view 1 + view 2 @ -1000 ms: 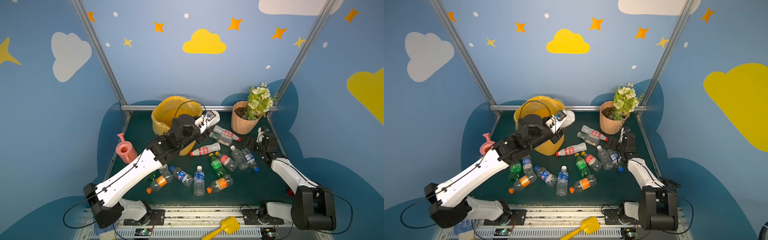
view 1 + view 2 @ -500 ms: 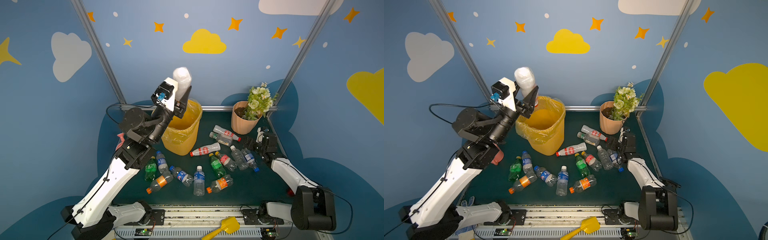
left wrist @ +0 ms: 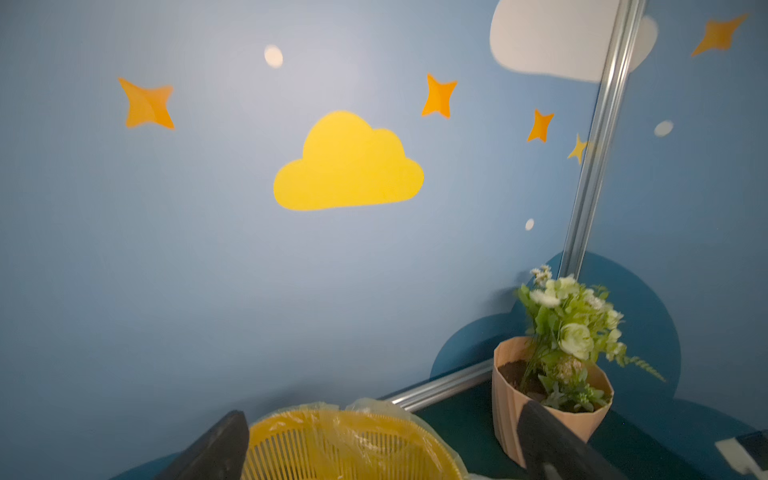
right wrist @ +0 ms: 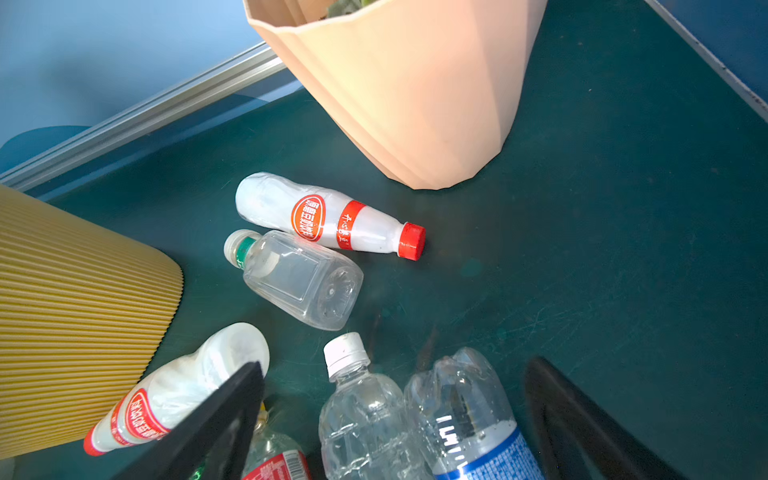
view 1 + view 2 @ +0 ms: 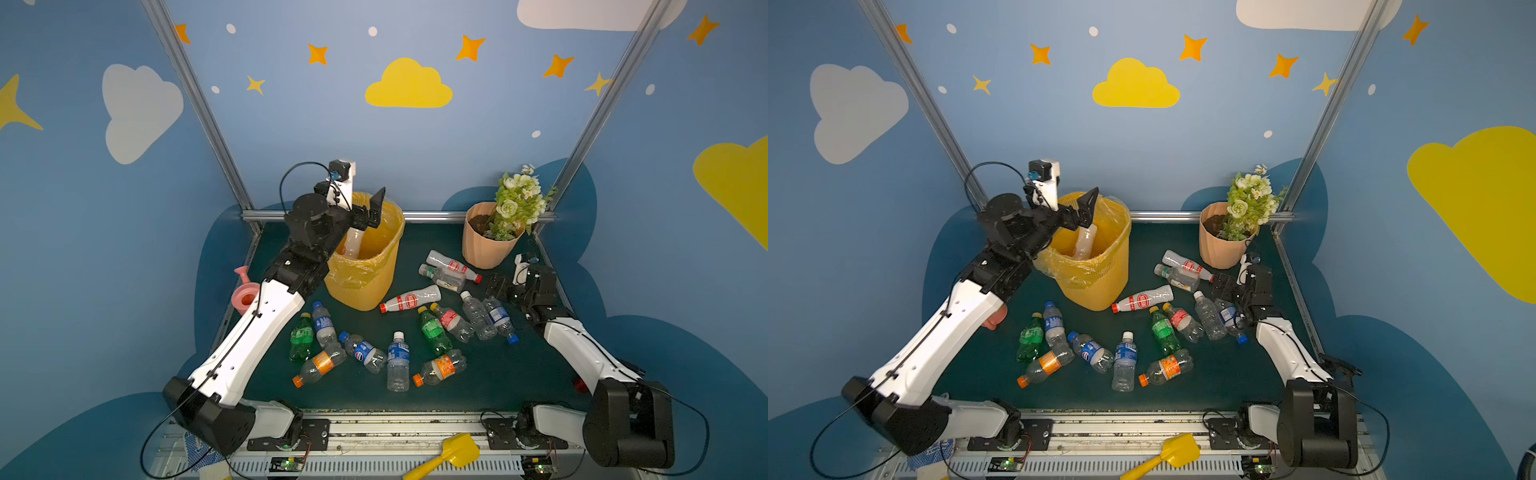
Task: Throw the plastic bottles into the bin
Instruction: 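Carry the white bottle over the yellow bin and release it, then reach the left gripper back to the white red-labelled bottle near the pile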
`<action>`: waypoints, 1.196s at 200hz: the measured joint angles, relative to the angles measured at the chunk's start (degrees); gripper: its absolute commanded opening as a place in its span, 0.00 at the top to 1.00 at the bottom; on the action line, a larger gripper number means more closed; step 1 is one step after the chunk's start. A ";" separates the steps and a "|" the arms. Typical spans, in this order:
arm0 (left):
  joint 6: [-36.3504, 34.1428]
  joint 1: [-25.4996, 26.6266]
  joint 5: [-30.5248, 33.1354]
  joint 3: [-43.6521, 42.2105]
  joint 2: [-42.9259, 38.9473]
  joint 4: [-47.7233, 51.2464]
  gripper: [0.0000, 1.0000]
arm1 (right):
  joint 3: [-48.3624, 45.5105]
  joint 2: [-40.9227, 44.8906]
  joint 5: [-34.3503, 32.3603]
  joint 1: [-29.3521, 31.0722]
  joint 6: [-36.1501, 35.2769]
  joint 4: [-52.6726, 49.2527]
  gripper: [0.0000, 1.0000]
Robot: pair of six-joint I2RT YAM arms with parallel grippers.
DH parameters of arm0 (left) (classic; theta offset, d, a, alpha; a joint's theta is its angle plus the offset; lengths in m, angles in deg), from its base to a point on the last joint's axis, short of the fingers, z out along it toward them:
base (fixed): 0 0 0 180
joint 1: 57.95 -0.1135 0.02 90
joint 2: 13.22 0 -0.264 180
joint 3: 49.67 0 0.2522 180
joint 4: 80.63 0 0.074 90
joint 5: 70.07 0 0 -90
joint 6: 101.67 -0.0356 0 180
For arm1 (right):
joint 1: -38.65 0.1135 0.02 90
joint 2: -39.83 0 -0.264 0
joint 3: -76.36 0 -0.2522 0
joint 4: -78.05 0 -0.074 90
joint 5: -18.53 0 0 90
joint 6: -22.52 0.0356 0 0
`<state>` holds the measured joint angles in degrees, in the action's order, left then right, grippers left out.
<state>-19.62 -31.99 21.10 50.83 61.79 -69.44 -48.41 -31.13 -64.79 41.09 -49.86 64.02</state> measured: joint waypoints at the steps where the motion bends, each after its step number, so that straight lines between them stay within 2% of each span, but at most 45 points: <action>1: -0.04 0.02 -0.04 0.00 -0.20 -0.07 0.00 | 0.00 -0.02 0.04 0.00 0.02 0.00 0.03; 25: -2.40 2.21 -0.17 -0.42 -5.60 -1.42 0.00 | 0.46 -1.18 0.50 0.00 0.37 0.02 0.03; 50: -7.80 8.96 1.29 -0.33 -6.23 0.57 0.00 | 0.98 -2.05 0.68 0.02 0.52 -0.17 0.03; 79: -14.01 16.74 2.56 0.48 -0.22 7.80 0.00 | 1.73 -2.14 0.59 0.02 0.61 -0.46 0.03; 106: -17.55 20.83 3.04 3.13 8.81 17.92 0.00 | 1.73 -2.14 0.17 0.02 0.61 -1.01 0.03; 145: -19.85 22.88 3.21 8.11 18.97 29.73 0.00 | 1.73 -2.12 -1.09 0.00 0.59 -1.55 0.03; 239: -24.72 24.17 7.61 17.38 38.42 45.79 0.02 | 1.68 -2.12 -3.08 -0.11 0.57 -1.79 0.03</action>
<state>-44.34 -7.82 28.71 68.20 100.21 -23.65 -46.72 -33.25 -67.87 40.98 -49.29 62.23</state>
